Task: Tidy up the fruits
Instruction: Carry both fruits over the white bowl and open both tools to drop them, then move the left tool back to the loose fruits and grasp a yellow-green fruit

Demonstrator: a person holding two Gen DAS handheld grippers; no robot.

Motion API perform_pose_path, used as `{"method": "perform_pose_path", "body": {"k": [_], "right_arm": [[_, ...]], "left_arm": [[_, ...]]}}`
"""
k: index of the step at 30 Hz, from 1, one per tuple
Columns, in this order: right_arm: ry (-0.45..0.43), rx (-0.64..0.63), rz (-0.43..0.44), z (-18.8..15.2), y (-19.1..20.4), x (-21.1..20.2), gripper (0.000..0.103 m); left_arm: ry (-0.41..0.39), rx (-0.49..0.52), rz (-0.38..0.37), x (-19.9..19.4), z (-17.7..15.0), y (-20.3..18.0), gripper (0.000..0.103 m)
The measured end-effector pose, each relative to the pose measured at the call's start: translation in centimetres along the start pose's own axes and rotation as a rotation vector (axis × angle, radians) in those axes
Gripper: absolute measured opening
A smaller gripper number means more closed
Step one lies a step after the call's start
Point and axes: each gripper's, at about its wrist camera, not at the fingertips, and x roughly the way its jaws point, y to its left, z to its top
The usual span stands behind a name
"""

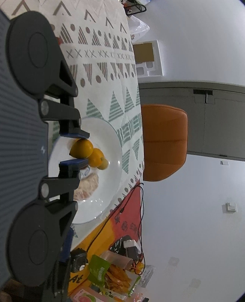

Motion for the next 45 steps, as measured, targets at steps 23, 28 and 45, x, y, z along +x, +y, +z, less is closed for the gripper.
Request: {"method": "perform_pose_path", "body": {"k": [23, 28, 45], "right_arm": [[-0.017, 0.011, 0.003, 0.0, 1.3, -0.4, 0.089], [-0.026, 0.000, 0.019, 0.0, 2.6, -0.4, 0.103], [0.029, -0.052, 0.065, -0.7, 6.7, 1.2, 0.103]], "left_arm": [[-0.055, -0.066, 0.172, -4.2, -0.2, 3.6, 0.080], [-0.083, -0.087, 0.229, -5.7, -0.3, 5.2, 0.087], [-0.078, -0.171, 0.319, -8.7, -2.1, 10.4, 0.092]]}}
